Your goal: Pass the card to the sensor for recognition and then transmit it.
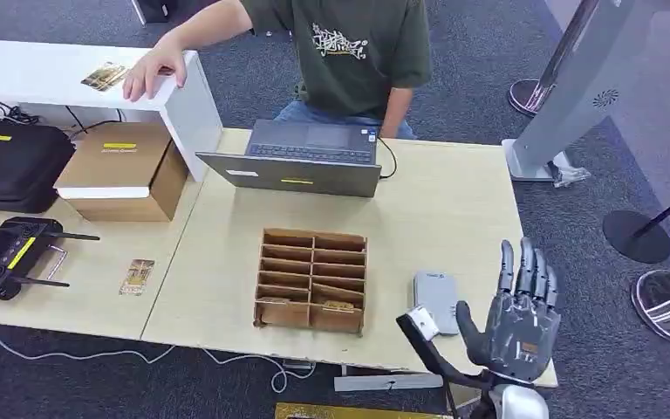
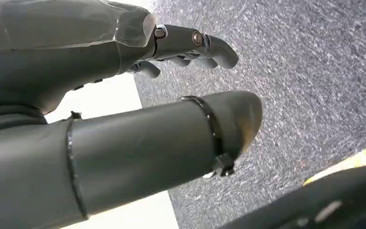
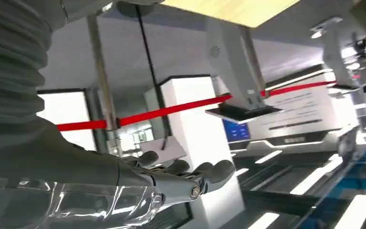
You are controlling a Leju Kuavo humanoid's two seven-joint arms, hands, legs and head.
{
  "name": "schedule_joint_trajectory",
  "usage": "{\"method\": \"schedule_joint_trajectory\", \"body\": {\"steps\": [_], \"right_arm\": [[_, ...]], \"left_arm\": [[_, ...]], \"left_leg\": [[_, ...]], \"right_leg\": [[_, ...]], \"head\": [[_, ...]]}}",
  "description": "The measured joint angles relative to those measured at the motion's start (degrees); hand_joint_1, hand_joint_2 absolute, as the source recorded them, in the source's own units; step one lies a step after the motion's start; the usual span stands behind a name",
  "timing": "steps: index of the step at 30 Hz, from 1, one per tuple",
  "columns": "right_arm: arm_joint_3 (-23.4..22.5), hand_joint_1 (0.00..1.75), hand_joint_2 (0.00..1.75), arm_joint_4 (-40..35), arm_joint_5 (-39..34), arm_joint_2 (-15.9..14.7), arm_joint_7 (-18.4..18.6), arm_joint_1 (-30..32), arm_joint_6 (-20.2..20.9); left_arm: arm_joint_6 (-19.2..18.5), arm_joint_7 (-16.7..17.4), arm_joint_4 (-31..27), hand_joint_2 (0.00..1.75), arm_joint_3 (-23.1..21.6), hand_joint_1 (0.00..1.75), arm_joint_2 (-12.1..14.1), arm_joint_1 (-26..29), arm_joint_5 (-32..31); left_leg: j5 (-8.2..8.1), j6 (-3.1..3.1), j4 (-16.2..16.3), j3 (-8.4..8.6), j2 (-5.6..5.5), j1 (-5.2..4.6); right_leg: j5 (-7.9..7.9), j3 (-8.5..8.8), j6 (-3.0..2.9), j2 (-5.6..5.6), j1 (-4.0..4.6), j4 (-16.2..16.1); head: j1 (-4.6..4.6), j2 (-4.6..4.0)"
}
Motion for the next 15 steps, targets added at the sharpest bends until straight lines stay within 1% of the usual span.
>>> {"method": "schedule_joint_trajectory", "body": {"steps": [4, 6, 7, 9, 15], "right_arm": [[5.1, 0.0, 1.75, -0.1, 0.0, -0.5, 0.5, -0.3, 2.3], [7.4, 0.0, 1.75, -0.1, 0.0, -0.4, -0.2, -0.2, 3.3], [8.2, 0.0, 1.75, -0.1, 0.0, -0.1, -1.4, 0.0, 3.7], [8.6, 0.0, 1.75, 0.3, 0.0, 0.9, -4.3, 0.6, 3.7], [10.6, 0.0, 1.75, 1.1, 0.0, 3.1, -6.0, 1.4, 5.1]], "left_arm": [[-0.4, 0.1, 0.0, 0.0, 0.5, 0.0, -0.1, 0.0, -0.5], [-0.5, 0.0, 0.0, 0.0, 1.0, 0.0, -0.1, 0.0, -0.7], [-0.6, 0.0, 0.0, 0.0, 1.4, 0.0, -0.1, 0.0, -0.9], [-0.7, -0.2, 0.0, 0.0, 1.8, 0.0, -0.1, 0.0, -1.2], [-0.8, -0.4, 0.0, 0.0, 3.0, 0.0, -0.1, 0.0, -1.7]], "left_leg": [[0.0, -0.01, 0.0, 0.0, 0.0, 0.0], [-0.01, -0.01, 0.0, 0.01, 0.0, 0.01], [-0.01, -0.01, 0.0, 0.01, 0.0, 0.01], [-0.01, -0.02, 0.0, 0.01, 0.0, 0.01], [-0.02, -0.02, 0.0, 0.02, 0.01, 0.01]], "right_leg": [[0.0, 0.0, 0.0, 0.0, 0.0, 0.0], [-0.01, 0.0, -0.01, -0.01, 0.0, 0.0], [-0.03, 0.0, -0.02, -0.01, 0.01, 0.0], [-0.06, 0.0, -0.07, 0.0, 0.01, 0.0], [-0.07, 0.0, -0.07, 0.0, 0.0, 0.0]], "head": [[0.0, 0.0], [0.0, 0.0], [0.02, 0.0], [0.0, 0.0], [0.0, 0.0]]}}
